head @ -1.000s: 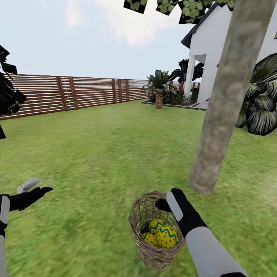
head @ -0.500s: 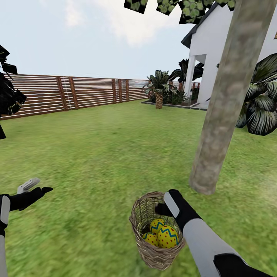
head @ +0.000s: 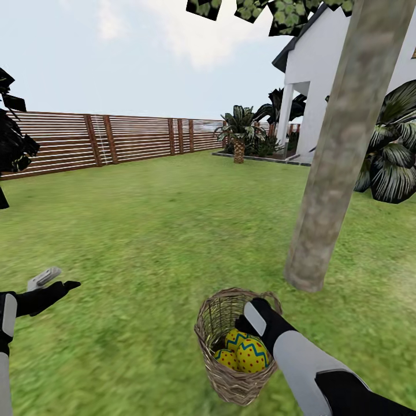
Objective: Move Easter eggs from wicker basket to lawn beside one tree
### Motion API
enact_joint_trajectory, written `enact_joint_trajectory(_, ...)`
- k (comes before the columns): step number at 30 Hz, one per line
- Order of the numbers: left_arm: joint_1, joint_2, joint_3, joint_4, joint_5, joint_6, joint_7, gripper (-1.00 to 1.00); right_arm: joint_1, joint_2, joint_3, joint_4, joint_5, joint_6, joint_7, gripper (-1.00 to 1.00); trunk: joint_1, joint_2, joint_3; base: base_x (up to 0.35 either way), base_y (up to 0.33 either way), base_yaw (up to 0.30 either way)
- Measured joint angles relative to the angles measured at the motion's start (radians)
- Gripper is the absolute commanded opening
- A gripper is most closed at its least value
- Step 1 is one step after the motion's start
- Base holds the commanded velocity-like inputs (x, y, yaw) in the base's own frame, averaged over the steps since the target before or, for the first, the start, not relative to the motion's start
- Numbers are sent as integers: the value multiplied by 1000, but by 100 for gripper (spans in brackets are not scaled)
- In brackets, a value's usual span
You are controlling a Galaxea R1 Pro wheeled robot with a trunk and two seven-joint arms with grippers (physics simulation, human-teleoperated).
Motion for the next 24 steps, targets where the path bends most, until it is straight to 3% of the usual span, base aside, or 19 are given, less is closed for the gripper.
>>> enact_joint_trajectory(24,0,-3,0,0,0,-7,1,100,5,0,10,-10,2,-33,12,100,0,0,0,58,32,0)
